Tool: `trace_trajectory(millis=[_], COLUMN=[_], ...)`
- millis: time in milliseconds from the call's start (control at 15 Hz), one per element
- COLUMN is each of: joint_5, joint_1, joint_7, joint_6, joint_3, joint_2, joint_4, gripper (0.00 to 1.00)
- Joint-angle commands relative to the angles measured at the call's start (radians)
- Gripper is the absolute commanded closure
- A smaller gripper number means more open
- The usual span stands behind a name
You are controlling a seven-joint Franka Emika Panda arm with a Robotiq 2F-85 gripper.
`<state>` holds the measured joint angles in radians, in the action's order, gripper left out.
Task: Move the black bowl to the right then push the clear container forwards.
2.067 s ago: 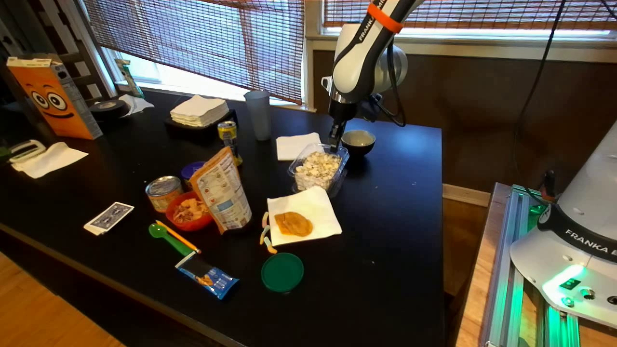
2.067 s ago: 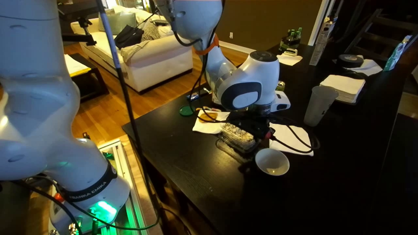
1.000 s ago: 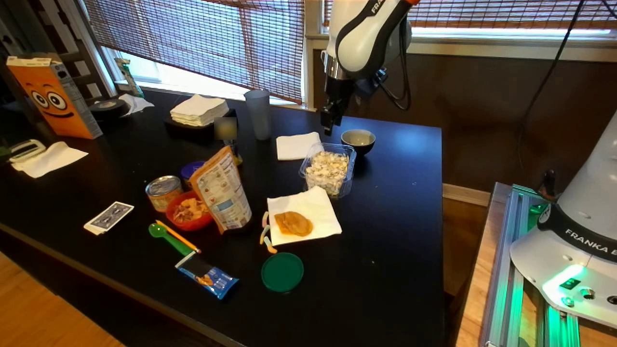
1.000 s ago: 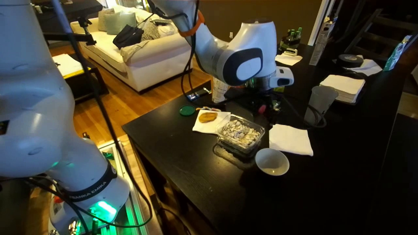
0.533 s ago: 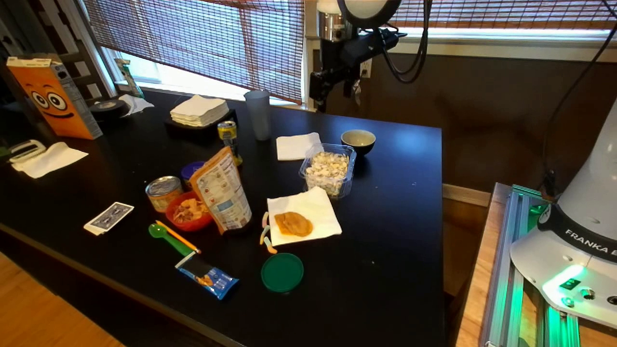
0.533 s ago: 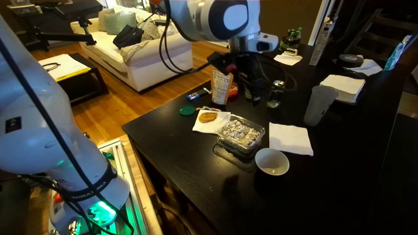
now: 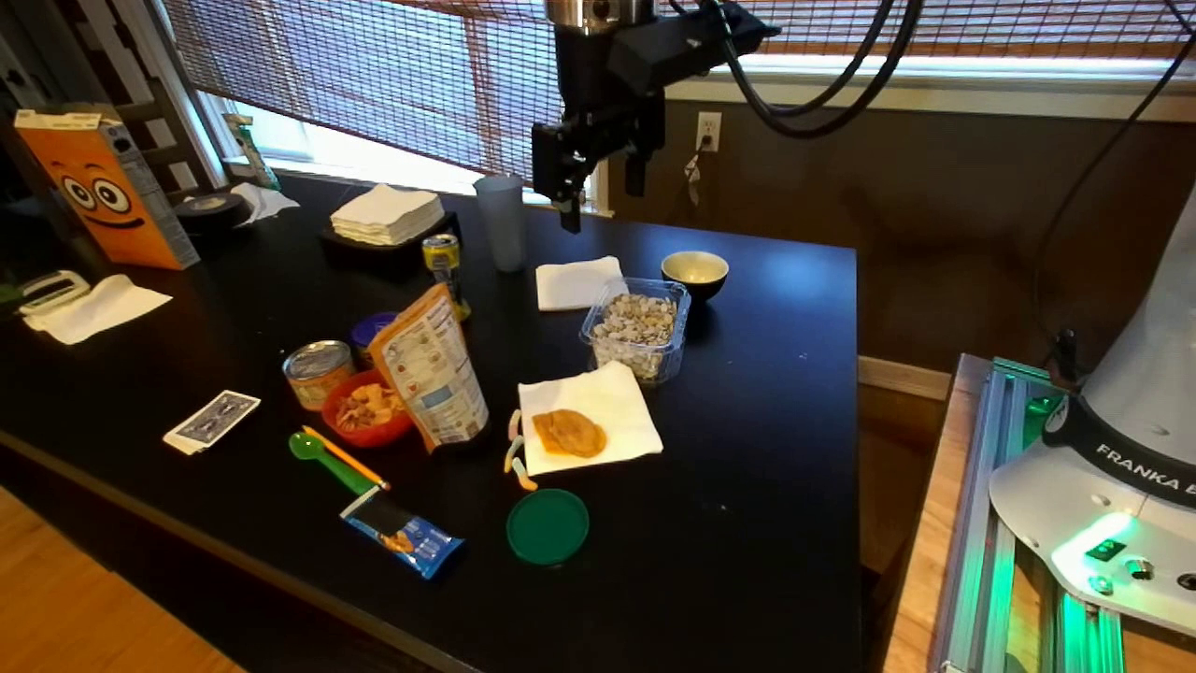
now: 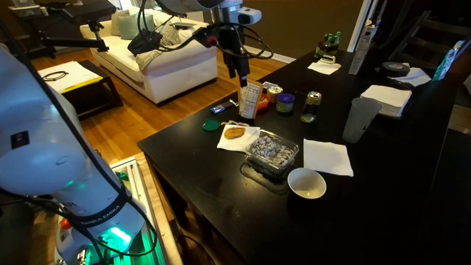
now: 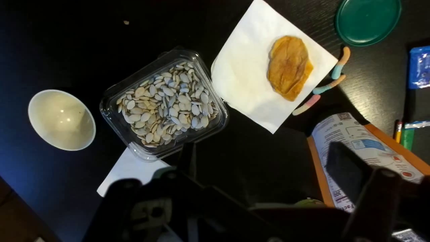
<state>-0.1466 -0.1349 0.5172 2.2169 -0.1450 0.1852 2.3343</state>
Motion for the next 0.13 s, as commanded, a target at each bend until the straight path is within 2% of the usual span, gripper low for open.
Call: trace_trajectory(millis=[0,67], joint_5=[0.004,0.004], joint_1=[0.021,0.025], joint_7=[-0.004,-0.005], joint_6=[-0.002,-0.002], joint_3=[-0.015,-0.011], joint_2=[-0.001,-0.004], joint_4=[-0.001,-0.001], gripper=[0.00,0.00])
